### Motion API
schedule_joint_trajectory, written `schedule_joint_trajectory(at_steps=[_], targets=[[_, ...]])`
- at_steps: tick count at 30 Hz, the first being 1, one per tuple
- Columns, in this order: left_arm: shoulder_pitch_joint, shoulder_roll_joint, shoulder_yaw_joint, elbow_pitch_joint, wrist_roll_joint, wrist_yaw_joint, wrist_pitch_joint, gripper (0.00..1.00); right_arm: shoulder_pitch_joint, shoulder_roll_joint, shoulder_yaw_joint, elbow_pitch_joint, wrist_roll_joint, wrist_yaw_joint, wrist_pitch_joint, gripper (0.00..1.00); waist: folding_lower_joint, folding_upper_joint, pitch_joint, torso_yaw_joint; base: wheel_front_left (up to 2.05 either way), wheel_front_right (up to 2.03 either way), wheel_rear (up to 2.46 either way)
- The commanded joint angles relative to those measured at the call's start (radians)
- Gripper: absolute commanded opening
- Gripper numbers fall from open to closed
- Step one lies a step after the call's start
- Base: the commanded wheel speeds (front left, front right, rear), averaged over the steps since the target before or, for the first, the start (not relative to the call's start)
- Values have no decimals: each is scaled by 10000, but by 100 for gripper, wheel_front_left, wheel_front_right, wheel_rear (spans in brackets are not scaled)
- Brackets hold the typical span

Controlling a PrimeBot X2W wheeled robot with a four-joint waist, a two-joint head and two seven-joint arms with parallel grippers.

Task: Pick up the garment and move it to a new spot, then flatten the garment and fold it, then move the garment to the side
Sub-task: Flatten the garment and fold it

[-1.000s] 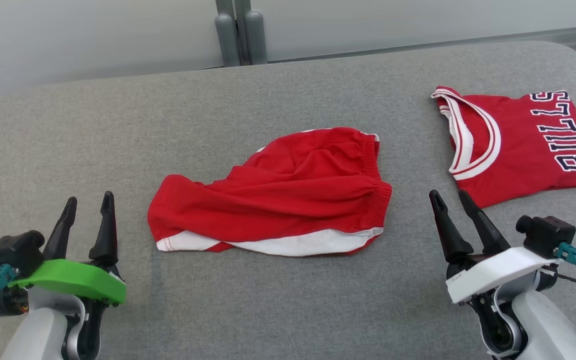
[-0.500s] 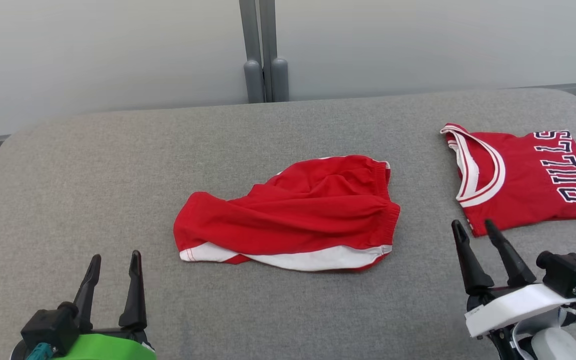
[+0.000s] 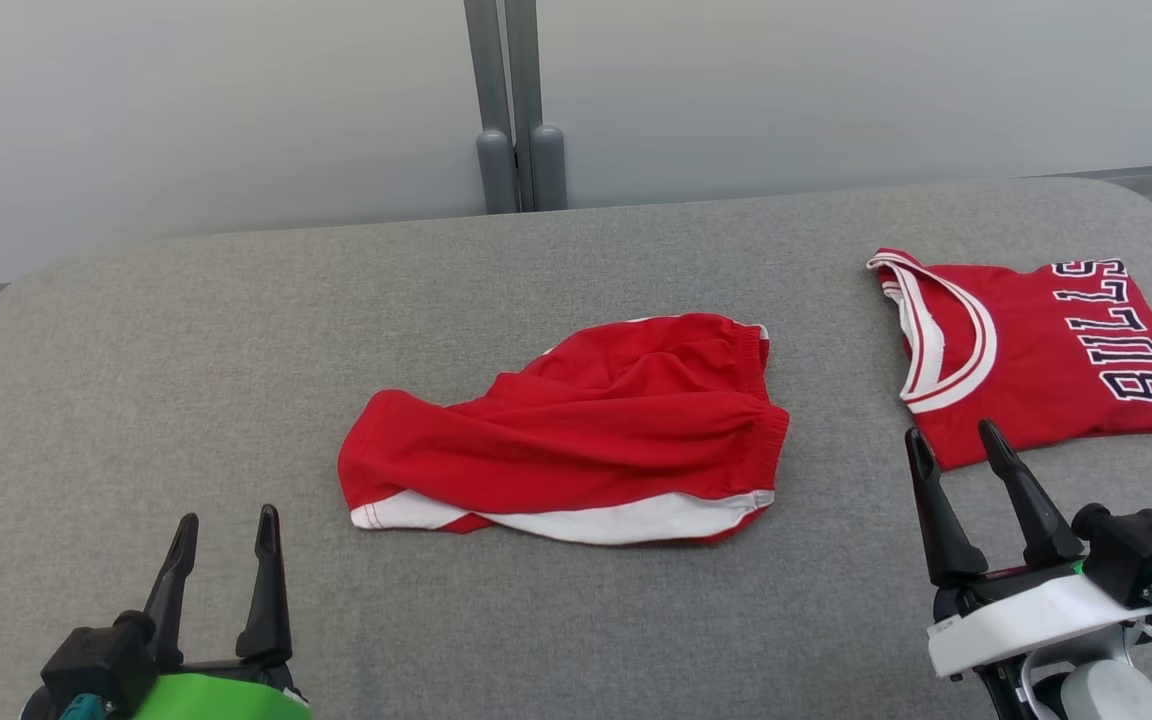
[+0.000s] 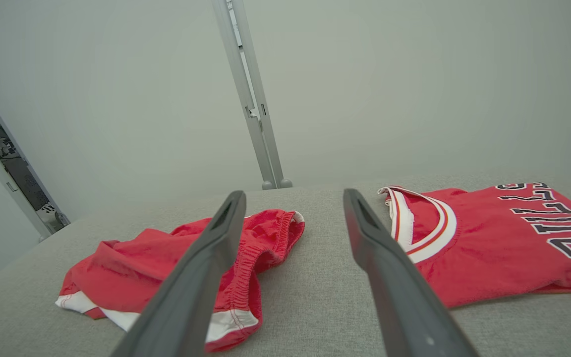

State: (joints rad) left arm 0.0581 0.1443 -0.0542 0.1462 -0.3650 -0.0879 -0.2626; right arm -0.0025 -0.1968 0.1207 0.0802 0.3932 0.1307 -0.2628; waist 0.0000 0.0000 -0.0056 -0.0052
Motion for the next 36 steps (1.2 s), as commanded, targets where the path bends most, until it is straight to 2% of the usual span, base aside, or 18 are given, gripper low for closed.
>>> schedule_joint_trajectory(at_steps=[1, 9, 23, 25, 27, 36], targets=[[52, -9, 108, 25, 97, -59, -23, 100, 124, 61, -59, 10, -112, -1, -21, 100, 0, 0, 16, -12, 0, 0, 0], [-61, -219, 310, 101, 346, -202, -24, 100, 29, 149, -155, 158, -308, -1, -21, 100, 0, 0, 78, -71, 0, 0, 0], [-292, -334, 403, 286, 544, -356, -24, 100, -165, -82, 57, 360, -182, -1, -21, 100, 0, 0, 216, 24, 0, 0, 0], [-322, -430, 324, 413, 98, -395, -18, 100, -200, -193, 438, 600, 13, -1, 12, 100, 0, 0, 269, 39, 0, 0, 0], [-428, -238, 104, 531, 49, -420, 244, 100, -460, -454, 871, 783, 89, -1, 135, 100, 0, 0, 368, 18, 0, 0, 0], [-1680, 245, -837, 1498, -1401, -435, 3304, 100, -2415, -1366, 3677, 2095, 1124, -5, 2107, 100, 0, 0, 1141, 15, 0, 0, 0]])
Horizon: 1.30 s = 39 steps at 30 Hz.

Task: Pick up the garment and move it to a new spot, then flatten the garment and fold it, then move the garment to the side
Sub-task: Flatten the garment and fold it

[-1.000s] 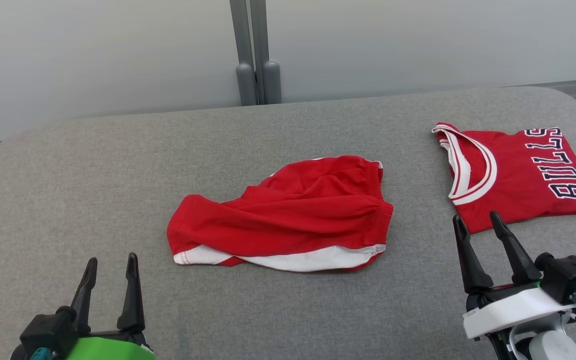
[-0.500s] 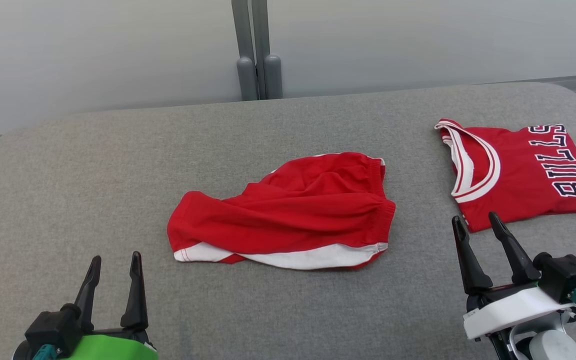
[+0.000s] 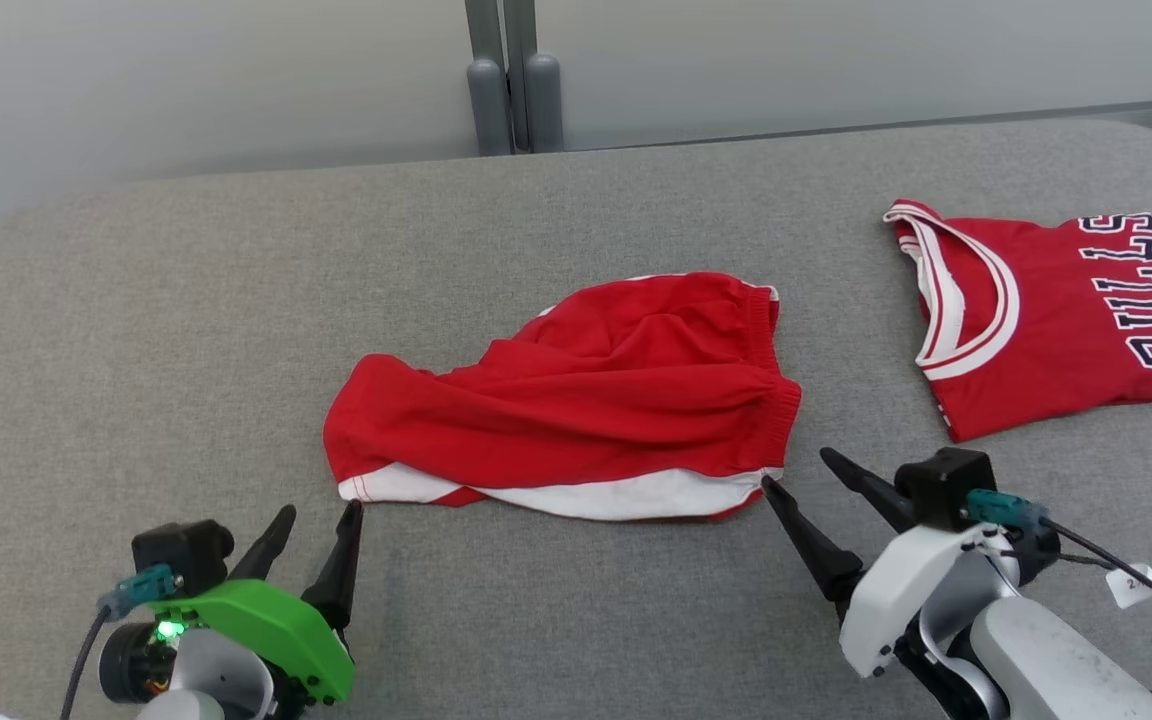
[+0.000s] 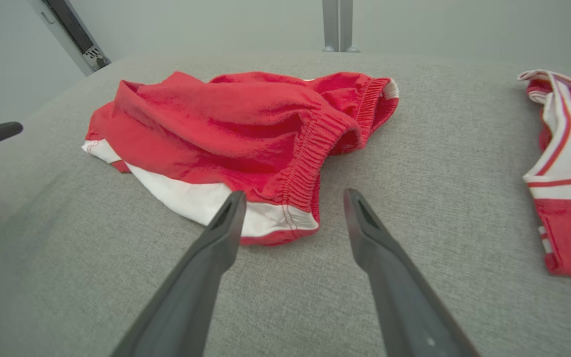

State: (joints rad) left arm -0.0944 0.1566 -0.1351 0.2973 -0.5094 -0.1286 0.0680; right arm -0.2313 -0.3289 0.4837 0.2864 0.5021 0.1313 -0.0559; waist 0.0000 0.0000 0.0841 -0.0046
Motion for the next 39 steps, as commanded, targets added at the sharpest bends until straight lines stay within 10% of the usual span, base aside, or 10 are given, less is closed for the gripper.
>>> schedule_joint_trajectory(at_steps=[1, 24, 26, 27, 28, 30, 39], targets=[[-392, 240, -67, 70, -103, -29, 178, 100, -379, -104, 296, 208, 134, -11, 250, 100, 0, 0, 346, 7, 0, 0, 0], [-2750, 760, -2140, 3071, -2252, -33, 555, 100, -2238, -42, 2143, 2104, 1003, -11, 0, 100, 0, 0, 1268, -143, 0, 0, 0], [-2859, 813, -2335, 3173, -2449, -33, 445, 46, -2314, -37, 2297, 2164, 1103, -11, -79, 100, 0, 0, 1285, -133, 0, 0, 0], [-2902, 858, -2452, 3219, -2547, -34, 405, 24, -2340, -43, 2400, 2186, 1152, -11, -114, 92, 0, 0, 1287, -125, 0, 0, 0], [-2922, 881, -2536, 3249, -2625, -34, 367, 2, -2369, -55, 2482, 2213, 1195, -11, -160, 56, 0, 0, 1280, -120, 0, 0, 0], [-2974, 931, -2740, 3261, -2790, -34, 282, 0, -2460, -95, 2614, 2213, 1266, -11, -345, 0, 0, 0, 1241, -95, 0, 0, 0], [-2412, 1680, -3076, 2407, -3029, -34, -610, 0, -1988, -358, 2765, 1414, 2862, -11, -811, 0, 0, 0, 778, -73, 0, 0, 0]])
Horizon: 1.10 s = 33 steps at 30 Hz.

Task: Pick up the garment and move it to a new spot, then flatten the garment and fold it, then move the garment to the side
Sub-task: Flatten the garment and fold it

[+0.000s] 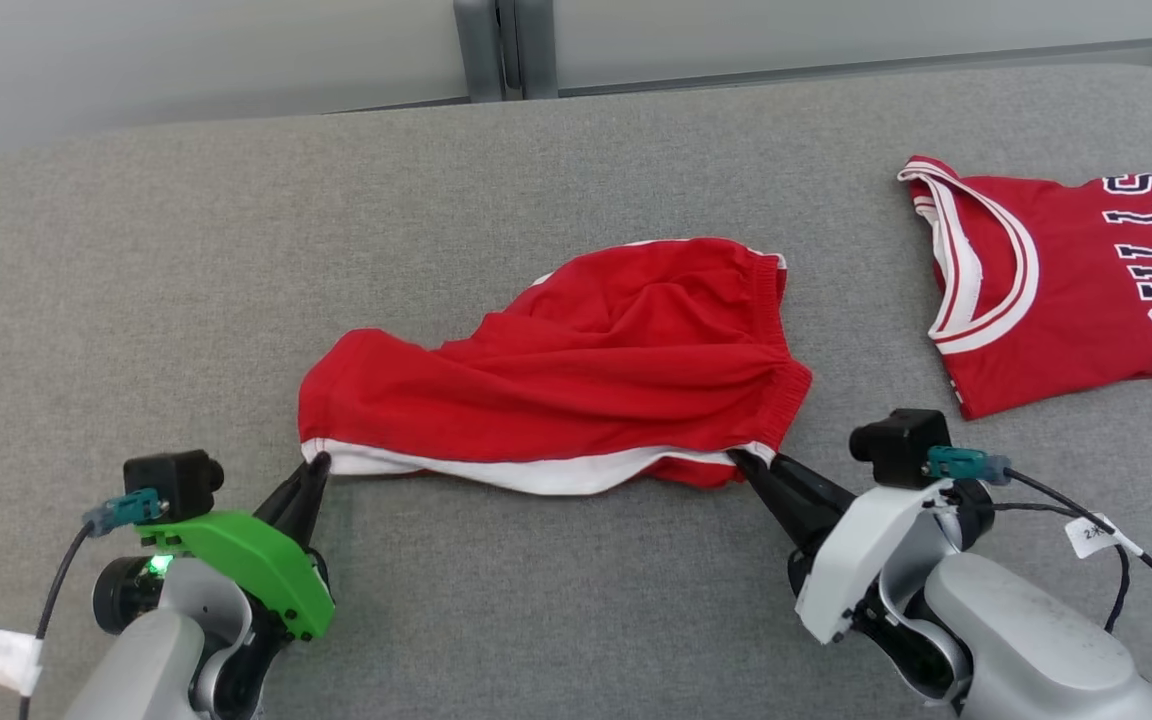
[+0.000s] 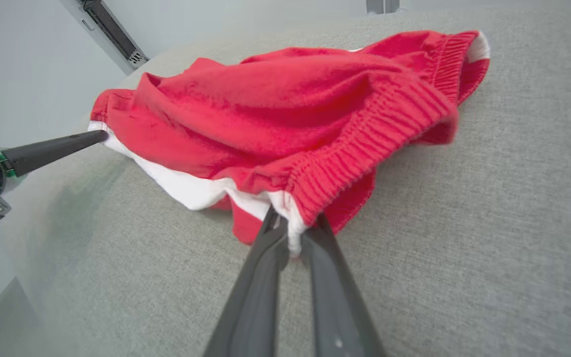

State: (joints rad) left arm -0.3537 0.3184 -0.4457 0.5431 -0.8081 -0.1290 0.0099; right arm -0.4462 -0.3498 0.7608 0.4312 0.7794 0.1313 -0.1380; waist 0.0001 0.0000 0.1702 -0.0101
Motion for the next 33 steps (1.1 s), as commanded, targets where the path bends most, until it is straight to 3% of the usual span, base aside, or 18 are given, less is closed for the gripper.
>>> schedule_joint_trajectory(at_steps=[1, 8, 14, 18, 24, 28, 33], targets=[[312, 196, 73, -327, -71, -30, -126, 0, 233, -320, 27, -265, 351, -11, 50, 0, -1, 0, -111, -14, 0, 0, 0], [627, 1049, 419, -2546, 6, 328, -68, 0, 240, -1315, -199, -1843, 1704, -11, 197, 0, -1, 0, 97, 31, 0, 0, 0], [-1299, 1539, -7, -3324, 731, 310, 1001, 0, -1274, -1826, -148, -2755, 2561, -8, 614, 0, -1, 0, 959, 88, 0, 0, 0], [-3625, 1589, -335, -2605, 1109, 124, 1675, 0, -3249, -2117, 71, -2878, 3021, -6, 1185, 0, -1, 0, 1861, 84, 0, 0, 0], [-7385, 1093, -504, -798, 899, -5, 2136, 0, -6731, -2107, 292, -1958, 3660, -8, 1792, 0, -1, 0, 3162, 142, 0, 0, 0], [-9625, 906, -647, 394, 1051, -20, 1871, 0, -8855, -1811, 495, -928, 3688, -6, 1399, 0, -1, 0, 3697, 146, 0, 0, 0], [-11558, 669, -307, 1852, 951, -25, 1190, 0, -10638, -1481, 954, 116, 3853, -8, 523, 0, -1, 0, 3592, 49, 0, 0, 0]])
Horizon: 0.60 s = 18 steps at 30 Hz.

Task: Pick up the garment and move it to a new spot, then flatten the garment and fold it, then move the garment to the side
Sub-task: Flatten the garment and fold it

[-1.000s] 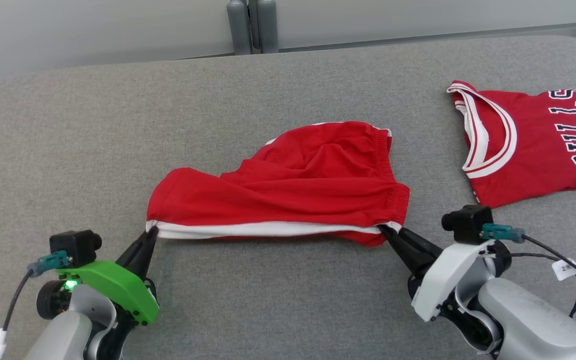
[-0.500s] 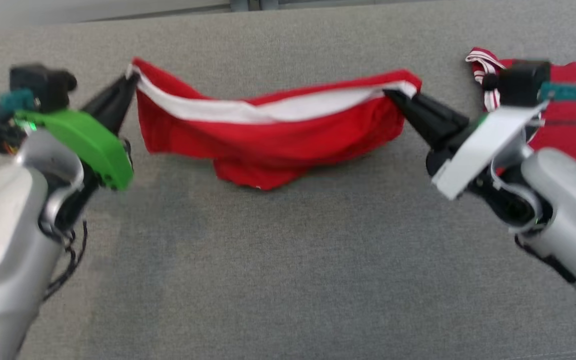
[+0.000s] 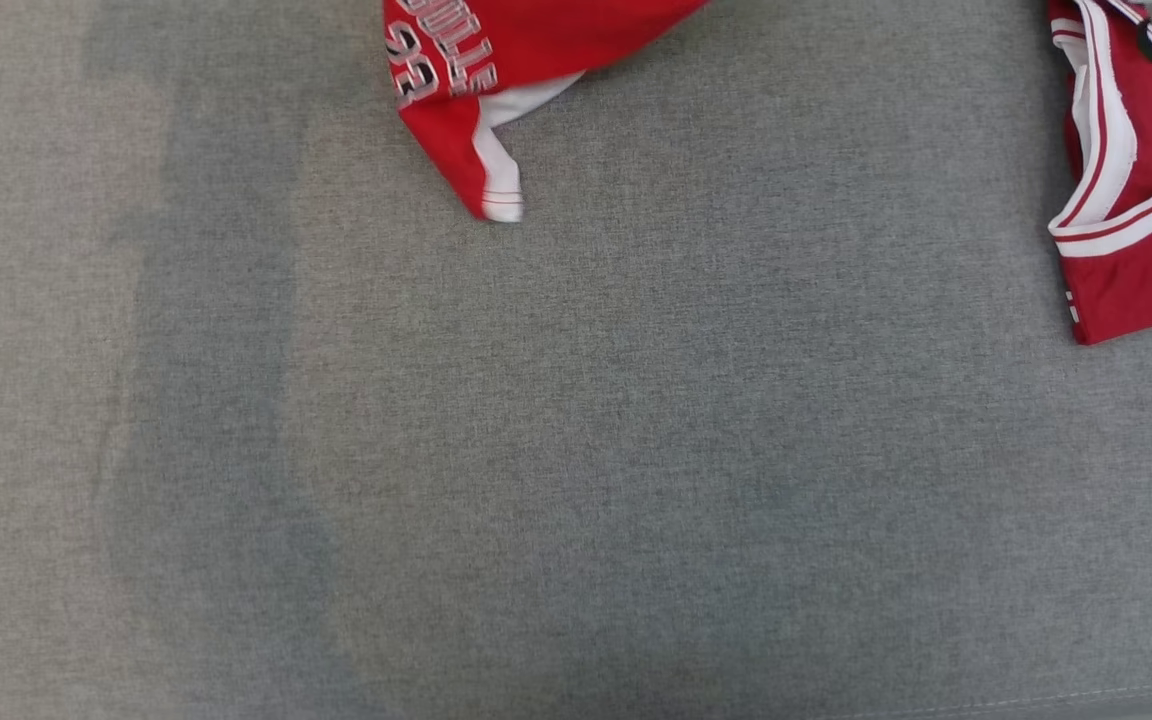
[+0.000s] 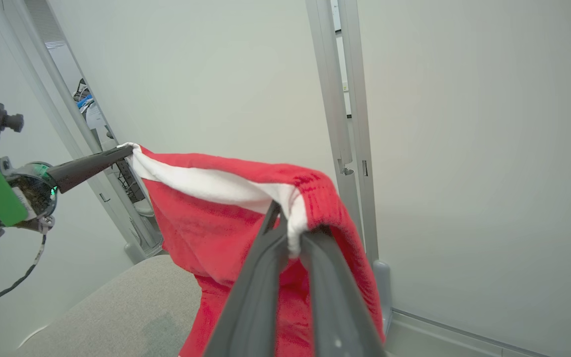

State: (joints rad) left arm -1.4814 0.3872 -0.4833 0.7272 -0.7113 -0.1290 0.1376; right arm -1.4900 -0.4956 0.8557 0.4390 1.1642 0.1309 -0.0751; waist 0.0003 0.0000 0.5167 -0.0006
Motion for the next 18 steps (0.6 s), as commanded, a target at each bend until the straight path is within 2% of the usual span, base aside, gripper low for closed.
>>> schedule_joint_trajectory(at_steps=[1, 10, 14, 18], targets=[[-594, -90, 80, 234, -67, -26, -201, 0, -472, 17, 121, 184, 93, -4, -264, 0, -3, 0, 78, -48, 0, 0, 0], [-2195, -109, -449, 1203, -716, -29, -476, 0, -1939, -28, 925, 750, 907, -3, -896, 0, -3, 0, -375, 6, 0, 0, 0], [-1763, -47, -1030, 1166, -1230, -29, -471, 0, -1714, -137, 1583, 672, 1241, -3, -875, 0, -3, 0, -605, 145, 0, 0, 0], [-674, 122, -1916, 806, -1790, -29, -346, 0, -787, -352, 2514, 424, 1646, -3, -811, 0, -3, 0, -1009, 288, 0, 0, 0]])
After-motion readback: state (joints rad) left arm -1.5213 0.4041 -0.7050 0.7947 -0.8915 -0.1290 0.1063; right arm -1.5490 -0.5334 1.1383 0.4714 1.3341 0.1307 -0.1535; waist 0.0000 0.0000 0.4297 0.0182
